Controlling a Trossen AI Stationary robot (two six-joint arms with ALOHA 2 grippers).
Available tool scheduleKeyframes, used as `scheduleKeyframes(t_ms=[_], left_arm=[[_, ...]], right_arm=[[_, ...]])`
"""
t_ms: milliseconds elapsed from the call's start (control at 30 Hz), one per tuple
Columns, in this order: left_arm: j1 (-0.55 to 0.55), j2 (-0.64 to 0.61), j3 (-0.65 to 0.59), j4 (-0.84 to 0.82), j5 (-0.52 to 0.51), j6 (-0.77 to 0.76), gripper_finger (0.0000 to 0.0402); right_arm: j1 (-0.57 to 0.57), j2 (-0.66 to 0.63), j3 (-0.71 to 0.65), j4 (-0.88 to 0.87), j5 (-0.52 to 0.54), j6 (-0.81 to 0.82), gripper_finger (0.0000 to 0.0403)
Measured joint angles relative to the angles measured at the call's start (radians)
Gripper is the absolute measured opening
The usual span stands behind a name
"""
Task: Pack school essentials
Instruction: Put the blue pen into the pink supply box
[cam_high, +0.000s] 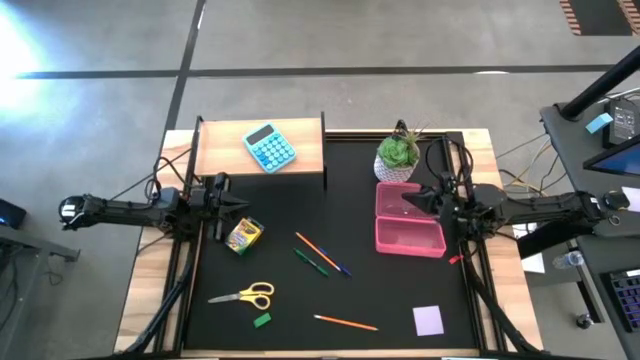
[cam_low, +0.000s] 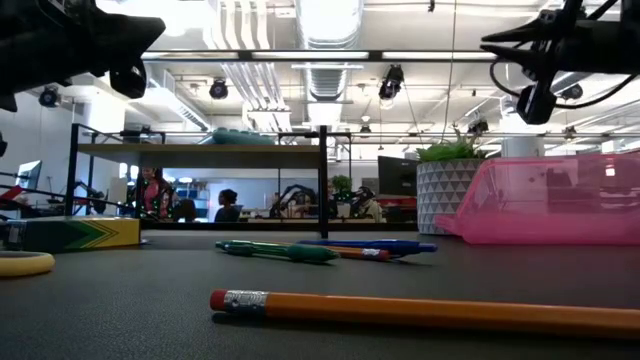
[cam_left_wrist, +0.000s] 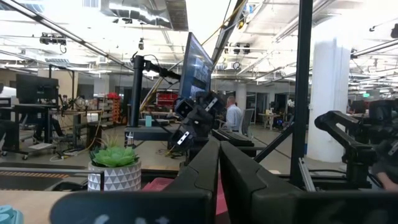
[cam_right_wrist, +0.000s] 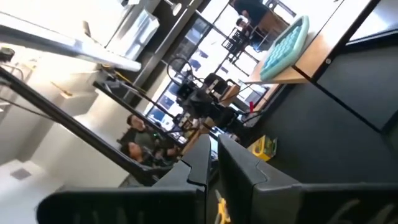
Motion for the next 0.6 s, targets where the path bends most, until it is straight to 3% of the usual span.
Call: scheduleKeyframes(t_ms=[333, 600], left_arm=[[0.0, 0.0, 0.0, 0.0, 0.0, 0.0, 0.0], [0.0, 0.0, 0.0, 0.0, 0.0, 0.0, 0.0]], right_arm=[[-0.001, 0.006, 0.012, -0.002, 0.063, 0.01, 0.0022], [0.0, 0.006, 0.046, 0.0, 0.046, -0.043, 0.0022]])
